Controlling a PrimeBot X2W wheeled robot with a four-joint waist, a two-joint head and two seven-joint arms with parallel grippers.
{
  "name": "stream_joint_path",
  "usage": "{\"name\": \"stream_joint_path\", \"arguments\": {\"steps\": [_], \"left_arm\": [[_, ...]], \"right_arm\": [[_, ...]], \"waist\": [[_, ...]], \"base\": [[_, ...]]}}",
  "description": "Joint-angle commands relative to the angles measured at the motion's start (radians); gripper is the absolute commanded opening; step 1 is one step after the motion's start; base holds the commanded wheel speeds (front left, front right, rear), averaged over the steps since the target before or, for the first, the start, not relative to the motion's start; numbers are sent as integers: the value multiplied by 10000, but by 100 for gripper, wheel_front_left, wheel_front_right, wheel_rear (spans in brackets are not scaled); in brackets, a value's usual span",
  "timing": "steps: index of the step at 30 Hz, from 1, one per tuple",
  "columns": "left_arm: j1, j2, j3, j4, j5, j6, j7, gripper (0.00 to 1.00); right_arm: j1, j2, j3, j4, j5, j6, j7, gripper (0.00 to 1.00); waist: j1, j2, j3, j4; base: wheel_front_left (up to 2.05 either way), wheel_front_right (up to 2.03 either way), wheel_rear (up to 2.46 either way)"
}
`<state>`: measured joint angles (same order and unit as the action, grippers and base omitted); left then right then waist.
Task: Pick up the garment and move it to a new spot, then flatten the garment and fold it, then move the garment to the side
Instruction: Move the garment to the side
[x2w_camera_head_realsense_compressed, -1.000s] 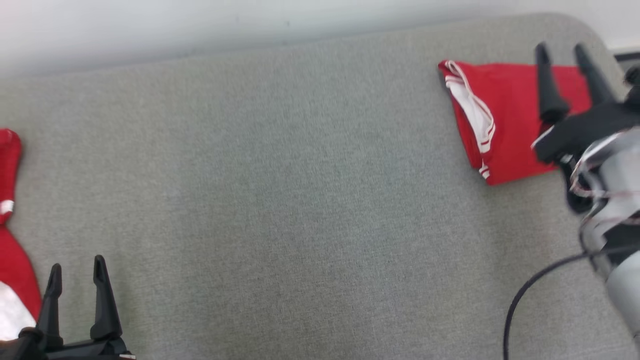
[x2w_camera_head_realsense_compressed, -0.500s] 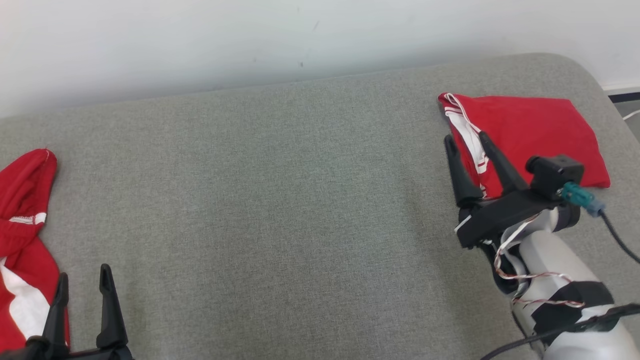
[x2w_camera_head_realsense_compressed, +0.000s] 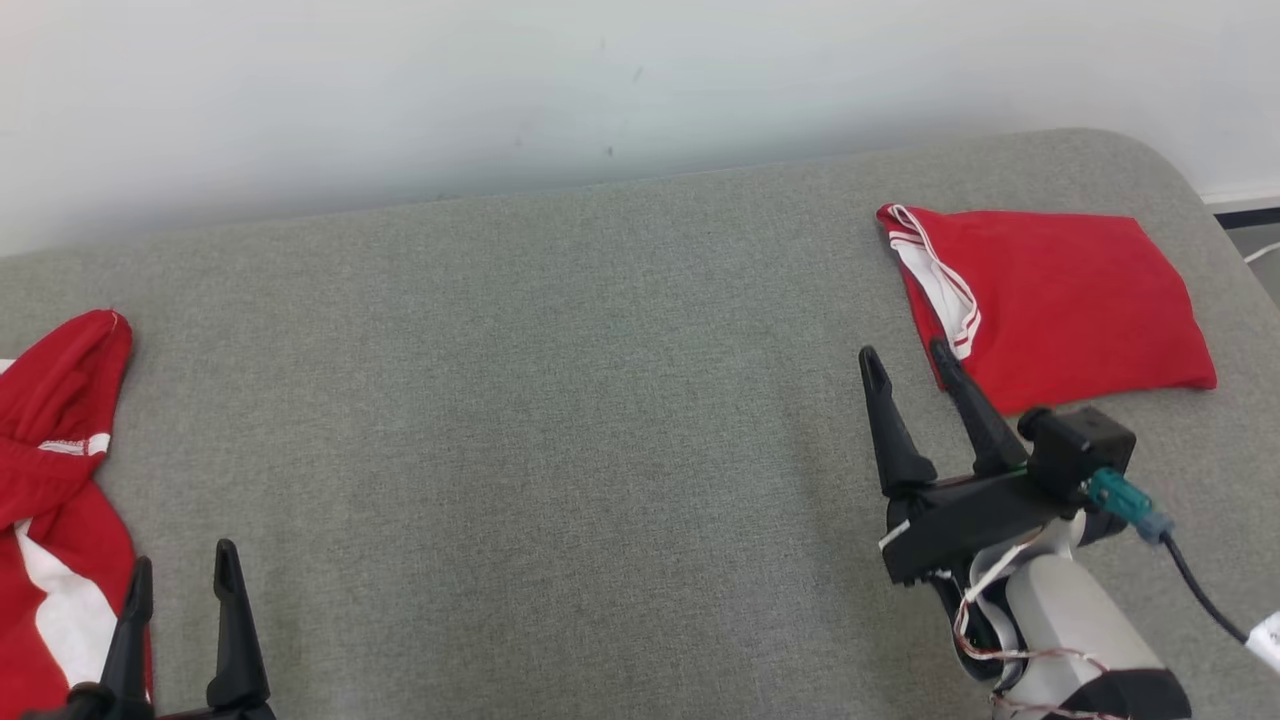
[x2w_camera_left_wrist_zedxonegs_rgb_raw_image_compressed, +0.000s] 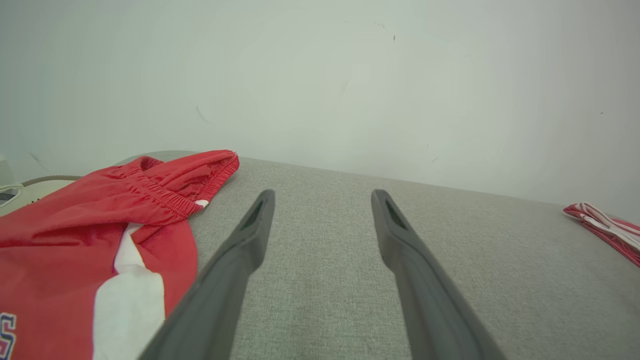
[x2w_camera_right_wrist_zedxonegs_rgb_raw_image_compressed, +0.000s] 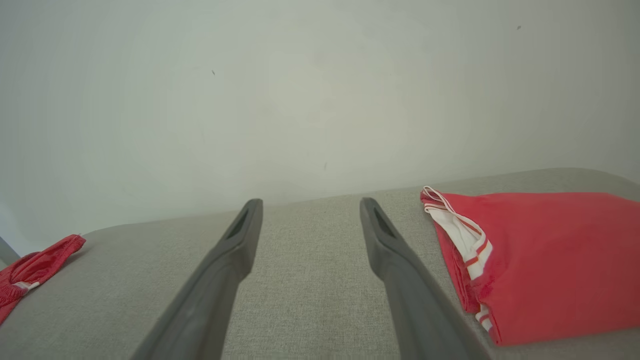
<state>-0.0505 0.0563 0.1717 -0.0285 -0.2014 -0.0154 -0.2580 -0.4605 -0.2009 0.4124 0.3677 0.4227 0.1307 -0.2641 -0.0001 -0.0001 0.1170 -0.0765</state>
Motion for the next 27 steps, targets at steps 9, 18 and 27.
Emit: {"name": "stream_joint_path", "arguments": {"steps": [9, 18, 27], "left_arm": [[336, -34, 66, 25, 18, 77, -76, 100], [630, -38, 58, 219, 155, 124, -58, 100], [906, -30, 47, 353, 409, 180, -57, 100]], "right_arm": [[1211, 494, -541, -655, -1630, 1, -23, 100], [2317, 894, -1206, -913, -2360, 3, 59, 100], [3084, 1179, -1404, -1252, -2556, 3, 285, 100]], "waist": [[1, 1, -185, -36], [1, 1, -634, 24], [1, 1, -1004, 52]], "base": [[0, 0, 0], [0, 0, 0], [0, 0, 0]]}}
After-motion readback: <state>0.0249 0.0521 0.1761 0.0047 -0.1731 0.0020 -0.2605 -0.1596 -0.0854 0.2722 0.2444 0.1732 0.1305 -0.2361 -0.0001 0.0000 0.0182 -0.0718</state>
